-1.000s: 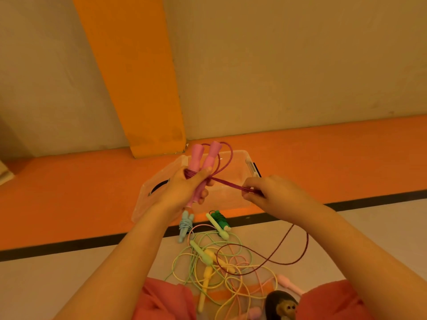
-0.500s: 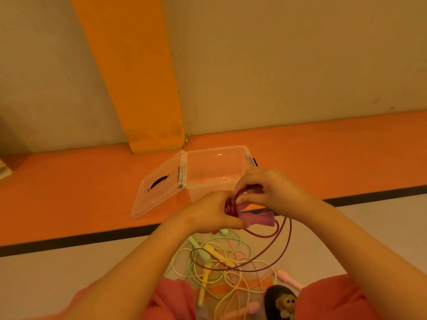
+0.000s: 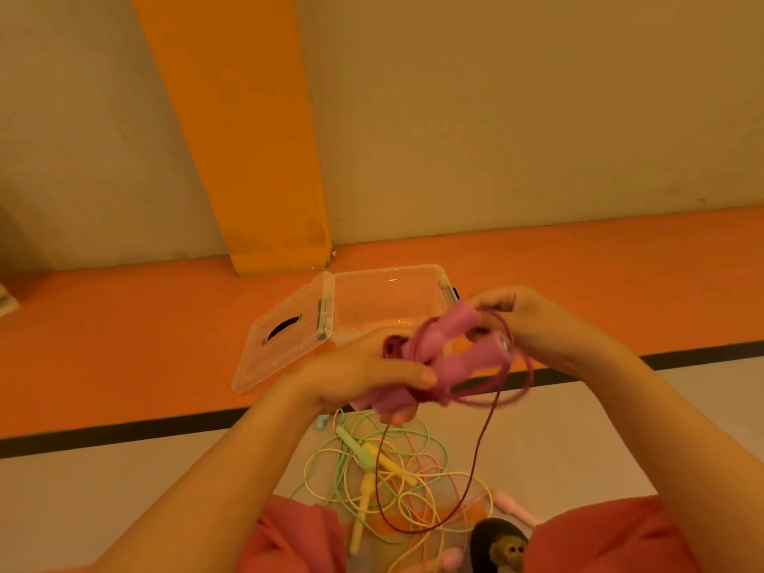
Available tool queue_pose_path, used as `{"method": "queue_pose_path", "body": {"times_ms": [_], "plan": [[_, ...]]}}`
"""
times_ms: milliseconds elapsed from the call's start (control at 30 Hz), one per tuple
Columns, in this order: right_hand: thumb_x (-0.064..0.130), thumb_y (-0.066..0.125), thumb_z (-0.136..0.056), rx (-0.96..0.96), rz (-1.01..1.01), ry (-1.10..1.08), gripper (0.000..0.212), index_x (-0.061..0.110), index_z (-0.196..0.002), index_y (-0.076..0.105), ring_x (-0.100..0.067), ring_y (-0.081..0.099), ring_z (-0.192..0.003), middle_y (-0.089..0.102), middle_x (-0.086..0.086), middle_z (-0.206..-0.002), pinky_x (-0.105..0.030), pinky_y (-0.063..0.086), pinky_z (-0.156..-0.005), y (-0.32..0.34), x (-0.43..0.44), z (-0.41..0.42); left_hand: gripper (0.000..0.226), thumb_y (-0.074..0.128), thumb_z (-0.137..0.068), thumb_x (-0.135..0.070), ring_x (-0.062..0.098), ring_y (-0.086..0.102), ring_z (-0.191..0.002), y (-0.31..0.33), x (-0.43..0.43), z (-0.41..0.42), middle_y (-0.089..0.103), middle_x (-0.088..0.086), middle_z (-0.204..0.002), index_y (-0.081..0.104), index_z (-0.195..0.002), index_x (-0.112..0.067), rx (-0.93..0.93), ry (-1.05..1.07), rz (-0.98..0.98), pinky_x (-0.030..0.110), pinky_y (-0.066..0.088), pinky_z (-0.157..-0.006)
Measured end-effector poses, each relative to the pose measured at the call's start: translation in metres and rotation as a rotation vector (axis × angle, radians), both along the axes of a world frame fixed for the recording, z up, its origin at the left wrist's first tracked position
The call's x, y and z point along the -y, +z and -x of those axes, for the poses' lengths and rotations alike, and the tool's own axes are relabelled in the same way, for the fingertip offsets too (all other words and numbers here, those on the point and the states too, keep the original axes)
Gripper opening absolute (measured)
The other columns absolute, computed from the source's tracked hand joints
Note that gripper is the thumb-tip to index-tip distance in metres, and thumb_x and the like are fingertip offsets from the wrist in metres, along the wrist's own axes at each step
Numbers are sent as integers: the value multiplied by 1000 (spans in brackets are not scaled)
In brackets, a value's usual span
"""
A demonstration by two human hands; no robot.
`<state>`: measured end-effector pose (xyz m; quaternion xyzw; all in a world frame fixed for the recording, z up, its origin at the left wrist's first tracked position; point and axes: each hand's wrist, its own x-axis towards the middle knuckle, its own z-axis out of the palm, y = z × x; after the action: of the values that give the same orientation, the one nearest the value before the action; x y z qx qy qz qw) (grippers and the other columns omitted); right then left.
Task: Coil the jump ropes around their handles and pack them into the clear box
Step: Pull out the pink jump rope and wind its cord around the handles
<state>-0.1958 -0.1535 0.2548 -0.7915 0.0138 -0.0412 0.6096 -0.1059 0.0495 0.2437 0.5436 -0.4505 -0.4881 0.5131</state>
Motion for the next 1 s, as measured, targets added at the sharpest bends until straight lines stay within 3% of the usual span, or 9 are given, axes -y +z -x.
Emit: {"method": "queue_pose_path", "body": {"times_ms": [100, 200, 367, 500, 600, 767, 833, 933, 1000], "plan": [[18, 56, -93, 2, 45, -59, 41, 26, -53, 66, -5, 39, -45, 49, 3, -51, -15, 32, -45, -2, -9, -2, 41, 61, -82, -18, 16, 50, -43, -3, 4, -5, 68, 10, -74, 42, -118, -11, -172, 136, 104, 21, 40, -43], [30, 44, -96, -28, 122, -73, 37, 19, -64, 59, -9, 34, -41, 45, 0, -47, -18, 29, -44, -9, -17, -6, 63, 70, -75, -35, 13, 48, -42, -5, 9, -10, 64, 7, -62, 36, -116, 0, -231, 214, 141, 21, 39, -44], [32, 41, -99, -176, 423, -43, 30, 17, -78, 56, -7, 42, -40, 51, 1, -53, -21, 33, -45, -22, -25, -8, 16, 56, -88, -19, 17, 44, -43, -3, 12, -20, 62, 13, -73, 52, -95, -6, -298, 581, 156, 22, 34, -42], [36, 47, -96, -83, 1038, -91, 18, 23, -98, 60, -23, 60, -77, 66, -1, -86, -30, 36, -59, -19, -26, -2, 11, 57, -94, -19, 20, 48, -44, -12, 3, -37, 66, 13, -74, 52, -95, -9, 8, 737, -11, 23, 36, -41], [42, 45, -96, 37, 1178, -155, 24, 27, -108, 59, -25, 62, -90, 68, -3, -101, -30, 34, -60, -6, -35, 3, 28, 67, -88, -23, 19, 51, -44, -22, -1, -48, 69, 10, -75, 47, -98, -8, 332, 834, -149, 26, 37, -41], [44, 45, -95, 248, 1193, -164, 24, 29, -104, 61, -18, 59, -100, 66, 7, -105, -33, 38, -64, 3, -39, 3, 30, 76, -81, -22, 3, 46, -39, -21, 3, -31, 55, -2, -59, 48, -90, -12, 595, 539, -295, 16, 35, -40], [39, 50, -93, 286, 1136, -98, 22, 24, -102, 64, -15, 57, -101, 66, 7, -103, -33, 42, -70, 2, -34, 1, 34, 80, -76, -28, 9, 54, -54, -22, 7, -19, 56, -1, -68, 52, -90, -15, 646, 396, -305, 21, 42, -49], [34, 61, -86, 326, 976, 59, 20, 17, -93, 70, -12, 56, -88, 66, 4, -89, -35, 46, -74, -7, -30, -3, 42, 79, -74, -43, 18, 65, -80, -24, 14, -4, 67, 0, -95, 61, -107, -25, 674, 247, -268, 35, 54, -67], [31, 68, -81, 296, 843, 75, 18, 15, -87, 71, -9, 54, -79, 64, 4, -81, -33, 46, -70, -10, -26, -4, 35, 74, -79, -44, 14, 61, -62, -22, 16, 3, 68, -1, -84, 63, -107, -25, 592, 186, -291, 30, 49, -55]]}}
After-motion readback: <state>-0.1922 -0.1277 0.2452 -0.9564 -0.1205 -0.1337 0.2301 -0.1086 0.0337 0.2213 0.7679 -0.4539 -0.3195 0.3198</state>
